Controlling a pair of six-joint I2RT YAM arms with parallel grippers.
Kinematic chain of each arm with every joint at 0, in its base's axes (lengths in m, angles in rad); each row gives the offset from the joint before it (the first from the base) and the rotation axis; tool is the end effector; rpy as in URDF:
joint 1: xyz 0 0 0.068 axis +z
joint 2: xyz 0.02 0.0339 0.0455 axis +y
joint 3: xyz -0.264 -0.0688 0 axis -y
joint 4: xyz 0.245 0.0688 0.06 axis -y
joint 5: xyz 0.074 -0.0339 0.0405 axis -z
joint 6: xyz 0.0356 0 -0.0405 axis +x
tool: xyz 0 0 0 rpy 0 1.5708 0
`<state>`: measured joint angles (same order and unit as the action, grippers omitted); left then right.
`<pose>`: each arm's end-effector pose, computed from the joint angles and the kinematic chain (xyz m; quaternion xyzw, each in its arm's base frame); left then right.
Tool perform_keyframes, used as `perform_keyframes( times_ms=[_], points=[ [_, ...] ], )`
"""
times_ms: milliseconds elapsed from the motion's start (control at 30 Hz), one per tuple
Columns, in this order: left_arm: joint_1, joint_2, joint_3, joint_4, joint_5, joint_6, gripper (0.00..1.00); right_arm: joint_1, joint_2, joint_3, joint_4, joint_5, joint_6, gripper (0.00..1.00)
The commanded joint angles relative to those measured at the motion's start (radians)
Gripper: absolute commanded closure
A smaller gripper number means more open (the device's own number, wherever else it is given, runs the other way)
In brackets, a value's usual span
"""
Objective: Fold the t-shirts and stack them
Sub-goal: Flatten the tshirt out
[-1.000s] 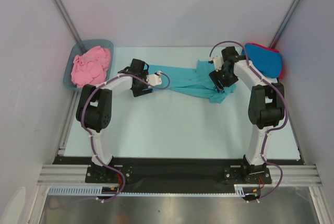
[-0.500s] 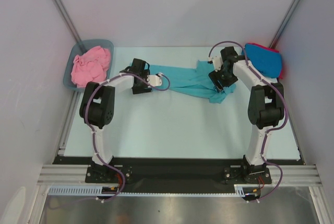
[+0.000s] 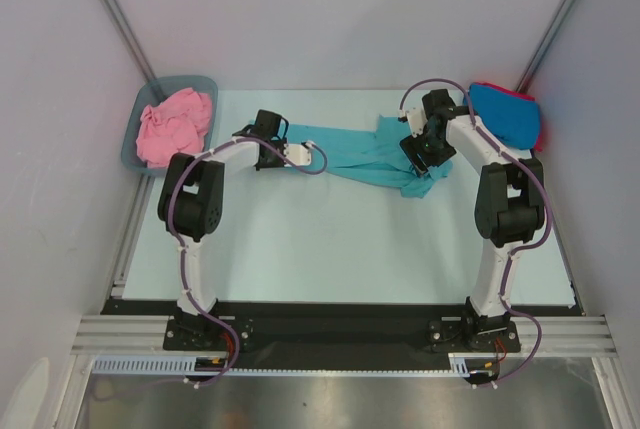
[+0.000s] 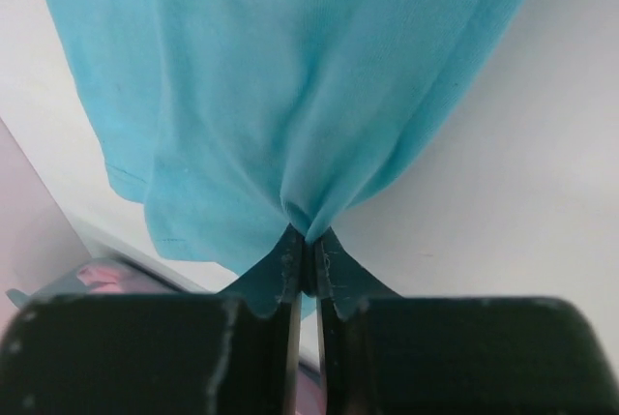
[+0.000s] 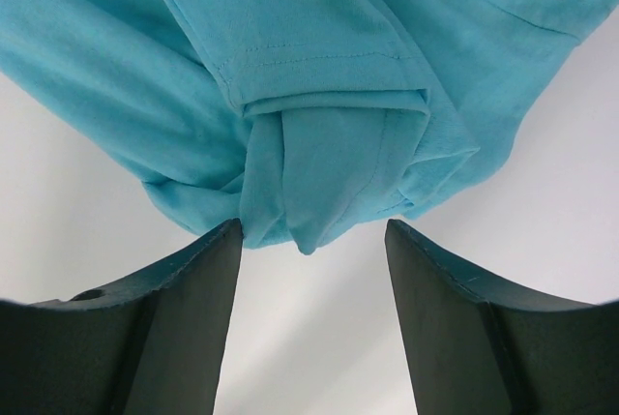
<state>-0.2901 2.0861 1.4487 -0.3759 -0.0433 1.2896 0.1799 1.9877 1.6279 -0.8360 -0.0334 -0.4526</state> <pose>0.4227 -0.1246 0.1527 0.6785 0.6809 0.1501 0.2315 0.4105 0.0759 0.2228 -0.3085 0.9327 -0.0091 0.1869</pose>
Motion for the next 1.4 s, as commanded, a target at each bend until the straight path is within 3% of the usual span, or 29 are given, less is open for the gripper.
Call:
perform_keyframes(
  times_ms=[0,400,867,1133,1367],
  points=[
    [0.005,-0.03,0.052,-0.037,0.036,-0.009,0.9,0.004,-0.026,0.03,0.015,0.016,0.006,0.33],
    [0.003,-0.17,0.2,-0.15,0.018,-0.09,0.88,0.004,-0.012,0.038,0.02,0.01,0.006,0.33],
    [0.039,-0.147,0.184,-0.074,-0.145,-0.079,0.88,-0.002,-0.059,0.001,0.018,0.026,-0.031,0.3],
    [0.029,-0.143,0.184,-0.074,-0.139,-0.119,0.88,0.038,-0.107,-0.065,0.063,0.033,-0.093,0.28],
    [0.016,-0.147,0.161,-0.074,-0.15,-0.124,0.88,0.093,-0.112,-0.086,0.193,0.174,-0.195,0.28]
  ],
)
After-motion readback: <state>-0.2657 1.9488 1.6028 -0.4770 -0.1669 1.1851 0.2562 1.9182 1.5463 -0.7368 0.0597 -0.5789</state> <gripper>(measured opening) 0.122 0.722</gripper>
